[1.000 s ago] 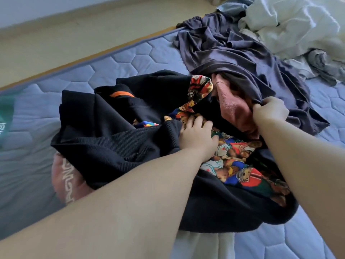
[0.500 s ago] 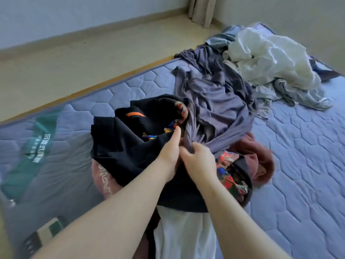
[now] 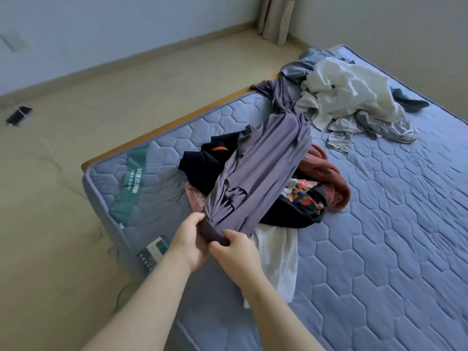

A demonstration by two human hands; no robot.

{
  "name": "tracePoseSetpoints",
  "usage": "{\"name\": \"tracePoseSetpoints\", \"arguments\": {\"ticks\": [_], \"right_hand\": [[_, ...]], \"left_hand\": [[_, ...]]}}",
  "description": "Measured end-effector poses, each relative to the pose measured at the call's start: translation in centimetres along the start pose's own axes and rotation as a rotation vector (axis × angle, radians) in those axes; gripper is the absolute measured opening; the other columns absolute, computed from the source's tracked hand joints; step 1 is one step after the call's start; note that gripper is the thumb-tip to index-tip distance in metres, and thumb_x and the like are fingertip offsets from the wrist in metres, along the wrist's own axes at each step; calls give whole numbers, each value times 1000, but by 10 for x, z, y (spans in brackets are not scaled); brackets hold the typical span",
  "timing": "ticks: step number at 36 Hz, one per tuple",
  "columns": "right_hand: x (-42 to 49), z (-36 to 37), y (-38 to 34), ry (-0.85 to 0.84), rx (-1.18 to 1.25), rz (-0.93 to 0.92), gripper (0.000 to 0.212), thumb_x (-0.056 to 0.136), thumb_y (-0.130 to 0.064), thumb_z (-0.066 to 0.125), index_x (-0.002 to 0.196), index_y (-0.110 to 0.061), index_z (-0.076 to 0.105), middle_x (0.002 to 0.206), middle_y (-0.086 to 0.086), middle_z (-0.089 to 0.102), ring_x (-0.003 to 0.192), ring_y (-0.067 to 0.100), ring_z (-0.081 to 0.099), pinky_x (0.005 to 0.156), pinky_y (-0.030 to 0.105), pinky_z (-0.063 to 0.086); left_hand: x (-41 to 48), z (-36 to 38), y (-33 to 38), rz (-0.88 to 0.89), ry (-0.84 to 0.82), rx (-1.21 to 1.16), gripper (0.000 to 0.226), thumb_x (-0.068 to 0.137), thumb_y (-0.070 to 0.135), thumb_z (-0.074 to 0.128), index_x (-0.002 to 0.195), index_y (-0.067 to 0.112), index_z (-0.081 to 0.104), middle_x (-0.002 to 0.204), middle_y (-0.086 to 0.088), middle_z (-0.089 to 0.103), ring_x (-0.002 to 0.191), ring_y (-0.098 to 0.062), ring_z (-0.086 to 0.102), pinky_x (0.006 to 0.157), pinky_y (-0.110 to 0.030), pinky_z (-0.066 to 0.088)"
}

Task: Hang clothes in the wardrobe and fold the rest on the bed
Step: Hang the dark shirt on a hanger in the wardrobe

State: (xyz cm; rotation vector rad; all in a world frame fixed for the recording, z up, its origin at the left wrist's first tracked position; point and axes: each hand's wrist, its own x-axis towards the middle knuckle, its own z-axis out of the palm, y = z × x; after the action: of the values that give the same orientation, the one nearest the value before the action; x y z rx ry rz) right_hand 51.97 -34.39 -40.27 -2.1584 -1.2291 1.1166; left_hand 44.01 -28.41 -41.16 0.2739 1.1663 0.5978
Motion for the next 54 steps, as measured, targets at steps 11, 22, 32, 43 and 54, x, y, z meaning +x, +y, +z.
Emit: {"name": "tracePoseSetpoints", "arguments": {"ticks": [11,22,32,43,54], "right_hand": [[-124,53,-19,-107,-119,-157,31,75,-23,56,58,-20,30,58,-2,38,69,22,40,55,31,26],[-173,51,-3,343,-301,-325,20,49,-20,62,58,-14,44,65,0,56,58,27,54,52,26,35],[-181,-33,-3,256,317,-254,30,85,-7,60,76,-27,41,69,-7,52,63,13,48,57,22,40],[-183,-69,-3,-153,-233,-253,65,78,-37,69,135,-35,39,124,0,59,112,24,55,91,33,45],[-189,-70,-4,-95,475,-162,18,60,-18,66,76,-21,59,64,0,56,65,17,50,61,27,40]], "left_hand": [[-103,-85,-28,-99,91,7,26,90,28,53,93,4,60,74,-14,67,62,-26,65,56,-32,52],[-158,-90,-42,-82,137,27,41,91,31,56,120,2,57,108,-18,65,88,-31,64,69,-36,56],[-197,-15,-30,401,130,-46,35,98,15,46,127,35,41,98,-2,57,75,-16,59,60,-31,51],[-219,-15,-48,335,78,-79,19,94,12,47,80,20,56,86,-5,60,76,-18,59,56,-26,49],[-229,-19,-50,310,133,-63,24,92,2,38,76,14,52,80,-10,54,72,-21,53,61,-32,44]]}}
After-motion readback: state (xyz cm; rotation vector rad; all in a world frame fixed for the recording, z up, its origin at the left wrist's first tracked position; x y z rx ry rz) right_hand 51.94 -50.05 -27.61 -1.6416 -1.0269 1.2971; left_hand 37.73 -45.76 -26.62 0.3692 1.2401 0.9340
